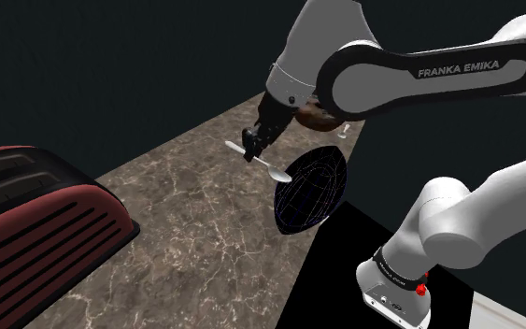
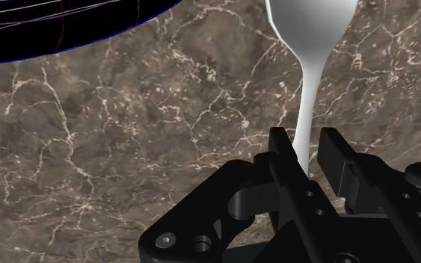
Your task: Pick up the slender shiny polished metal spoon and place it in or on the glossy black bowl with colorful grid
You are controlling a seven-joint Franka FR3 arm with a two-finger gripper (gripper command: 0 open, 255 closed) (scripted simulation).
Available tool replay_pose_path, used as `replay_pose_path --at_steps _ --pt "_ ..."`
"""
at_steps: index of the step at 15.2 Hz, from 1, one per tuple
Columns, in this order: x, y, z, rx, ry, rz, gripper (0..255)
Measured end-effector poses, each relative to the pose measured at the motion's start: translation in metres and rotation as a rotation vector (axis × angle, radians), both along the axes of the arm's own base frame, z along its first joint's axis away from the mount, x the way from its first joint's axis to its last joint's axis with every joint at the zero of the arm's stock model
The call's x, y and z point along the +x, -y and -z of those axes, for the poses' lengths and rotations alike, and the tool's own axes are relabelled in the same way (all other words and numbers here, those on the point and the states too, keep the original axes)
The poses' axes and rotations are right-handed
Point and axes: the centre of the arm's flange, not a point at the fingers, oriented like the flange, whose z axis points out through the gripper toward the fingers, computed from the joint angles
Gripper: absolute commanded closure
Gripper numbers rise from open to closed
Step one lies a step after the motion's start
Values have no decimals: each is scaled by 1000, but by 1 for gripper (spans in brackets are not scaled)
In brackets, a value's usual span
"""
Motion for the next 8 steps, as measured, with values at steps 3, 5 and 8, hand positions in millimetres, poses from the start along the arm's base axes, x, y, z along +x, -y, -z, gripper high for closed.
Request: replay_pose_path --at_steps 3,5,8 --pt "-16 36 -3 0 0 0 255" --pt "-26 61 -7 0 0 0 255" --pt "-43 98 -4 1 0 0 255"
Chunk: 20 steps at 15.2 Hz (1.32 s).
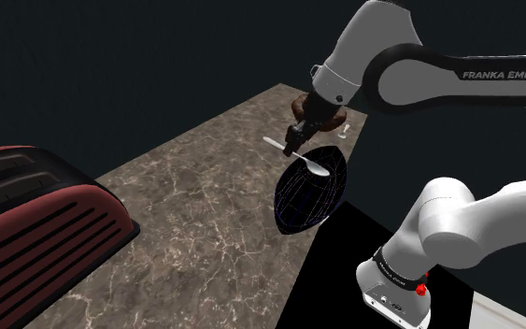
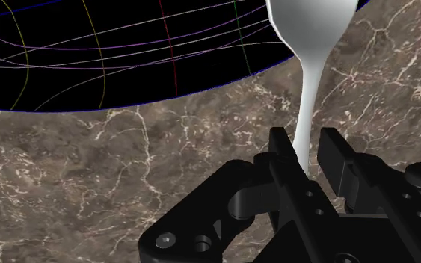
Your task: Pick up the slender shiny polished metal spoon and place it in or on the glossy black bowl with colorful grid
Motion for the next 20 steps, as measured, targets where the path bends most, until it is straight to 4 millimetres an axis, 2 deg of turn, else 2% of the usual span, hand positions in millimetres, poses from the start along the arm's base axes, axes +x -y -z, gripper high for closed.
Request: replay_pose_path --at_steps 3,7,11,20 --pt "-16 32 -4 0 0 0 255" --pt "-35 84 -8 1 0 1 255" --pt "-39 91 9 0 -1 -1 255" --pt "-39 90 56 0 -1 -1 255"
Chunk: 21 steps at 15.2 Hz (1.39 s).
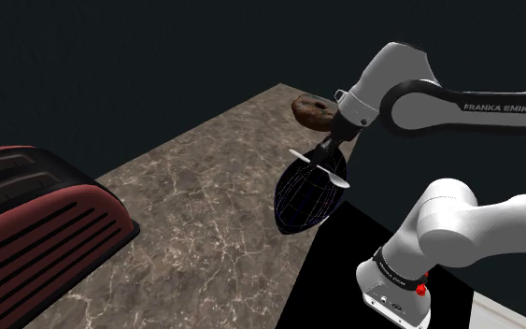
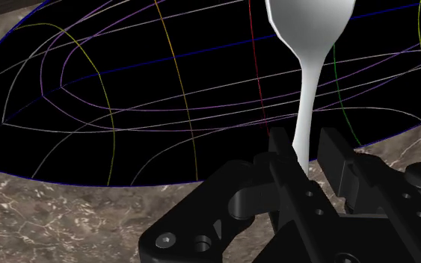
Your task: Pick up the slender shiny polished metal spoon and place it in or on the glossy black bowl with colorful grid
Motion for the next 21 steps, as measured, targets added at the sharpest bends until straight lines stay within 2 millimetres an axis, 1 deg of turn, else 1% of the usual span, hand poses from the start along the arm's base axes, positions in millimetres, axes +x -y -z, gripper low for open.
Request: replay_pose_path --at_steps 3,9,10,16,17,20,21 --pt "1 0 16 0 0 0 255" --pt "0 0 20 0 1 0 255" --pt "0 0 20 0 1 0 0" --pt "0 0 20 0 1 0 0" --pt "-1 0 13 0 2 0 0" --pt "-7 5 -20 1 3 0 0" --pt "-9 6 -25 0 2 0 0"
